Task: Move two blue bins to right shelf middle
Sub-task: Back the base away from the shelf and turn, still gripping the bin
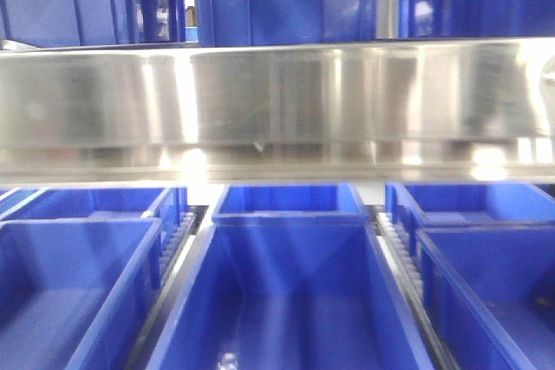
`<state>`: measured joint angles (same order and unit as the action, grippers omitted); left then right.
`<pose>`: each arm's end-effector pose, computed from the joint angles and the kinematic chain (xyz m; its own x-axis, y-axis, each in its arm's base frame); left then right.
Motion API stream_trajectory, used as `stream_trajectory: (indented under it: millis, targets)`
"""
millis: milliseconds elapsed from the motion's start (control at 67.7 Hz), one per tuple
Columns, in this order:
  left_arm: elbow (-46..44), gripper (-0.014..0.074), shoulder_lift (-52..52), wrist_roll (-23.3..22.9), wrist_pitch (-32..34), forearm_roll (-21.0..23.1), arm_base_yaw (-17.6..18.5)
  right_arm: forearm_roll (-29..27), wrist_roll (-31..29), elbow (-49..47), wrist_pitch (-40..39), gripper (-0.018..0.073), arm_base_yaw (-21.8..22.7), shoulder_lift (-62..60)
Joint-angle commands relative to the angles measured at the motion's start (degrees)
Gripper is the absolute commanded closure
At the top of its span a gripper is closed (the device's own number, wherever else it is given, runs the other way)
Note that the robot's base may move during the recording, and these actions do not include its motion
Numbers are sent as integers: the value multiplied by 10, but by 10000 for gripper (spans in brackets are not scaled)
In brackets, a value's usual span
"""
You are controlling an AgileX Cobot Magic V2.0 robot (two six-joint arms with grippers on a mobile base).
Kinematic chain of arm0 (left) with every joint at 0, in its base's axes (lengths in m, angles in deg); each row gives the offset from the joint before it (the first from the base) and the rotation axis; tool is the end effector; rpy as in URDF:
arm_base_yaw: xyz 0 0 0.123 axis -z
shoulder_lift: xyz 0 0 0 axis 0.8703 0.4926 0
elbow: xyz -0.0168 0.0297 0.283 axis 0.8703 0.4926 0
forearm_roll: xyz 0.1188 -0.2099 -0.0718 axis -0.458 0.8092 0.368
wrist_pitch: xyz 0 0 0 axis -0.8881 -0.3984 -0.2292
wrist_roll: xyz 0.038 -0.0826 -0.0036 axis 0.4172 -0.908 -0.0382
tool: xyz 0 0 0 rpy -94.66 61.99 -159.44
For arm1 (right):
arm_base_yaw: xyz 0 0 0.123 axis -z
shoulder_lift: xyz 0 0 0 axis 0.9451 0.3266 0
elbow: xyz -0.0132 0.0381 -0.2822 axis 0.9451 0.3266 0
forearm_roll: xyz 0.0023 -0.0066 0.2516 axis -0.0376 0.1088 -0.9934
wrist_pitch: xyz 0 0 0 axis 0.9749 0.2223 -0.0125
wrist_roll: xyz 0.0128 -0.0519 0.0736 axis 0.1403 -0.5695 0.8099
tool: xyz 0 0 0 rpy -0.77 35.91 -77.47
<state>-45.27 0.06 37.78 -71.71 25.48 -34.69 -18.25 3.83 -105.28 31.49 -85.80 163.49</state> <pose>0.2341 -0.1286 0.4849 -0.5098 0.0482 -0.8590 0.4676 0.8536 -0.2296 0.2365 0.0799 0.4801 -0.6157 0.0117 -0.7879 -0.2942 0.9242 0.2436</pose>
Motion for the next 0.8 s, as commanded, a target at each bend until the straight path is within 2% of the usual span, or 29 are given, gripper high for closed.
stream_trajectory:
  millis: [0,783]
  targets:
    - [-11,707,-18,3,52,26,2,25,-5,-6,-35,713,5,1]
    - [-11,707,-18,3,52,26,2,25,-5,-6,-35,713,5,1]
